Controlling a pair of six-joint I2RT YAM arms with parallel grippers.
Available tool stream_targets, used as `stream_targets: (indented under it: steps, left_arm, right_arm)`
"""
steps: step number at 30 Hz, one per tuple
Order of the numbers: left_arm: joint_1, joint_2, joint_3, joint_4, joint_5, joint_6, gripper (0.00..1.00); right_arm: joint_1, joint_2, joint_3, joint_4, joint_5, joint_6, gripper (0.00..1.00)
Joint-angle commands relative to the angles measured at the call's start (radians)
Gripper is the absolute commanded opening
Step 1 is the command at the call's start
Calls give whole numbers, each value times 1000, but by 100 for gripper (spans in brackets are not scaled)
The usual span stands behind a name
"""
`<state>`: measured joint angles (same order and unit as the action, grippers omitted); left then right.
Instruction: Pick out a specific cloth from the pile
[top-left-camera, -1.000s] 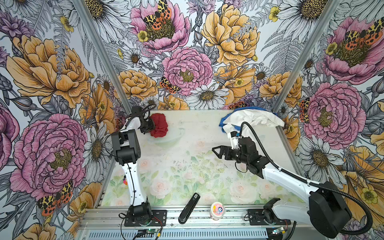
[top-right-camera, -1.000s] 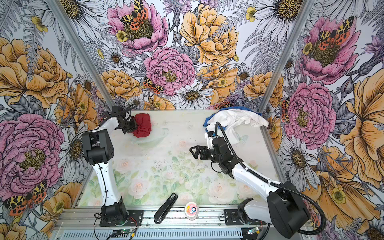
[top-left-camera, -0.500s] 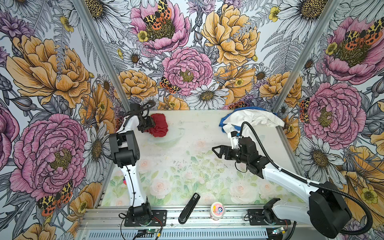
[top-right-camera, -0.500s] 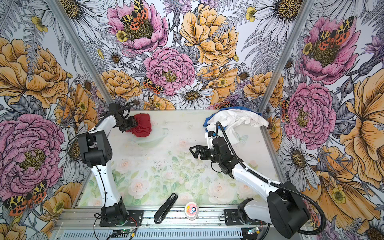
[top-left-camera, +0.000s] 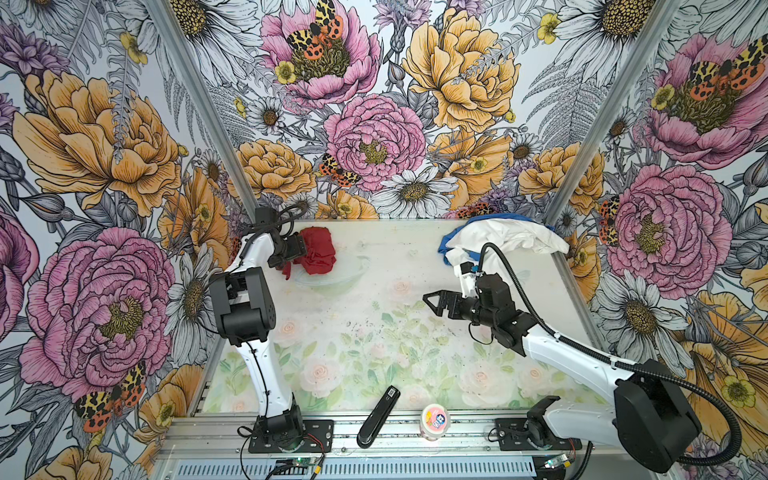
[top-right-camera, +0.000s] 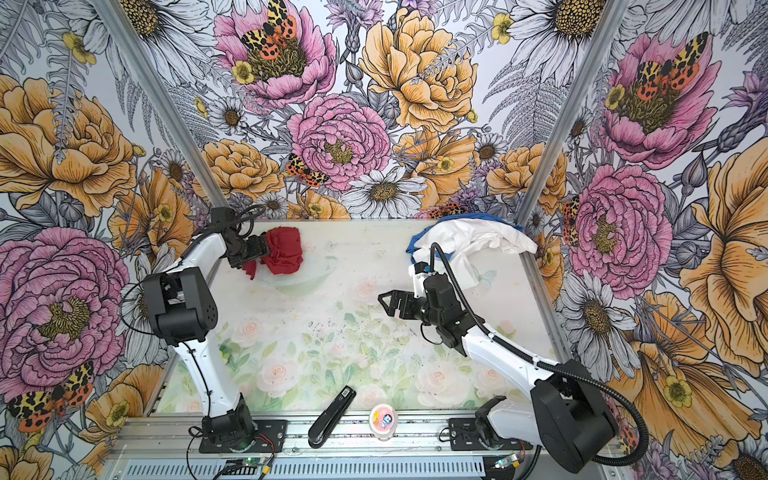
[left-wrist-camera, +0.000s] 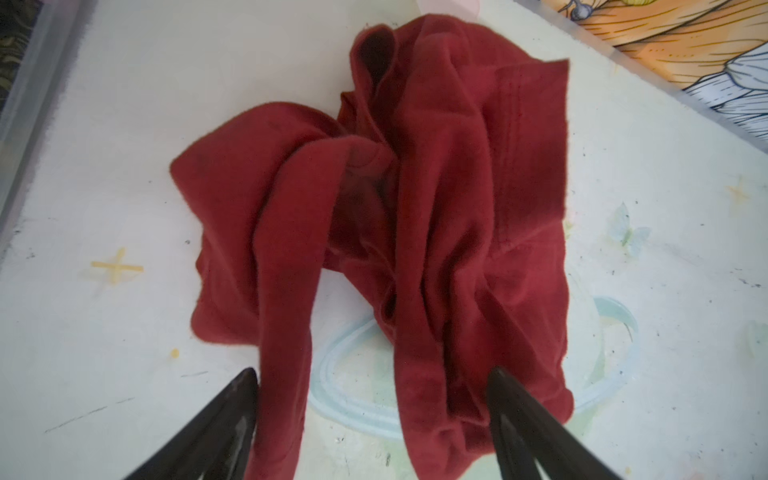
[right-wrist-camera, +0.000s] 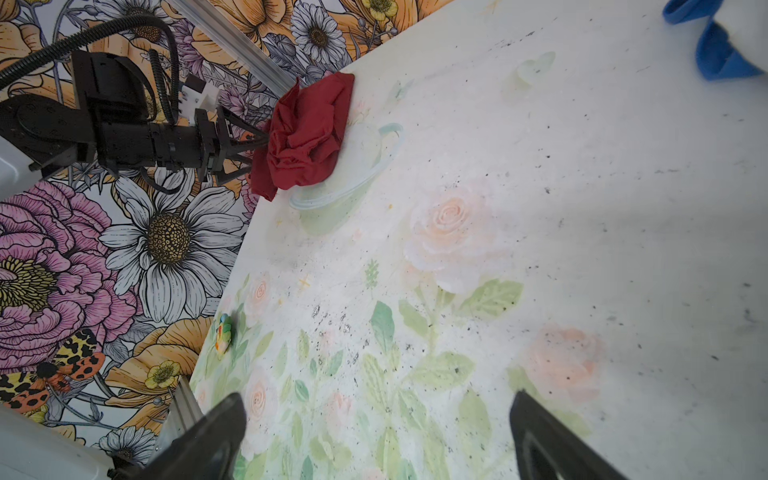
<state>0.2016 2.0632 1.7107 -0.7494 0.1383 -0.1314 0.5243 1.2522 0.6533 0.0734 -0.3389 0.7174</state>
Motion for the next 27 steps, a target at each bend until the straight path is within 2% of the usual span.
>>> stream_targets:
  steps: [1, 4, 9, 15, 24, 27]
  left_arm:
    - [17, -18, -14, -5, -42, -15, 83]
    - [30, -19, -34, -7, -46, -46, 78]
    - [38, -62, -97, -9, -129, -63, 75]
    - [45, 17, -76, -11, -50, -61, 60]
    - [0, 58, -83, -21, -112, -69, 59]
    - [-5, 79, -82, -20, -118, -72, 54]
  right_arm:
    - [5, 14, 22, 37, -18, 7, 99]
    - [5, 16, 20, 37, -21, 7, 99]
    - [6, 5, 8, 41, -13, 11, 99]
    - [8, 19, 22, 38, -23, 10, 99]
    - [9, 12, 22, 53, -9, 16, 99]
    - [15, 21, 63, 53, -8, 6, 99]
